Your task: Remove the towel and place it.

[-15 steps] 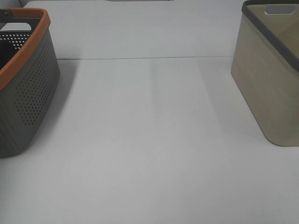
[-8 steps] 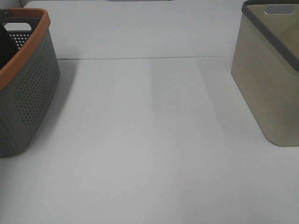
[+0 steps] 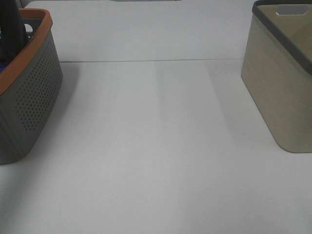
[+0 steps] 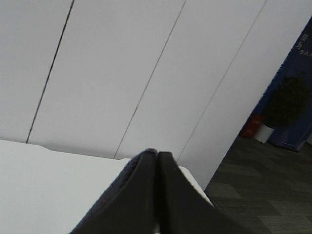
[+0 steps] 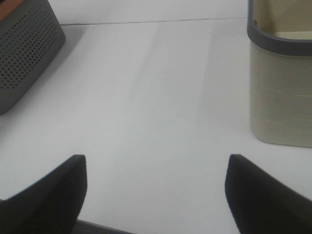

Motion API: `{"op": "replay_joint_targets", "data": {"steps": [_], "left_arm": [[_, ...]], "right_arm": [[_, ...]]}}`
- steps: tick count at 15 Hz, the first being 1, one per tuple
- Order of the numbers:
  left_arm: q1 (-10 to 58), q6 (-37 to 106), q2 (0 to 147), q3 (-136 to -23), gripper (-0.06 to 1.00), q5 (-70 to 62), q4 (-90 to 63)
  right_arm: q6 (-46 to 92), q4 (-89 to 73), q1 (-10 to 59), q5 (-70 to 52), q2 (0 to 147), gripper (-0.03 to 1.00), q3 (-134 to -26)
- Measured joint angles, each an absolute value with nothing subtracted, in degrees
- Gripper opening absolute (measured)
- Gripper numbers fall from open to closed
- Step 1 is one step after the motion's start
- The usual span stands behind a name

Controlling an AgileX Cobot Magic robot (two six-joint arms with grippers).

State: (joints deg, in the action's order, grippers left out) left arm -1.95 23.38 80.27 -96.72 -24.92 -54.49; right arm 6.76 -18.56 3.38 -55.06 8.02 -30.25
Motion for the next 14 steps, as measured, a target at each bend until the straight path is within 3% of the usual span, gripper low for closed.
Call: {"op": "replay_joint_targets", "data": {"steps": [5,9,14], "left_arm": [[10.8,25.4,81.3,-96.8,0.0,-21.0,-54.5],[18.6,25.8,83.9,-96.8,0.0,-19.2,-54.5],[26.6,26.0,86.3,-96.8,0.0,-14.2,-54.0]], "right_arm": [[19.7,-27.8,11.1,-52.7,22.9,0.74,-33.1],[33.2,-29.6,19.7,-51.7,40.0,0.74,-41.2],[36.3,-28.4,34.5,-39.1,57.2,0.74,-48.5]]}}
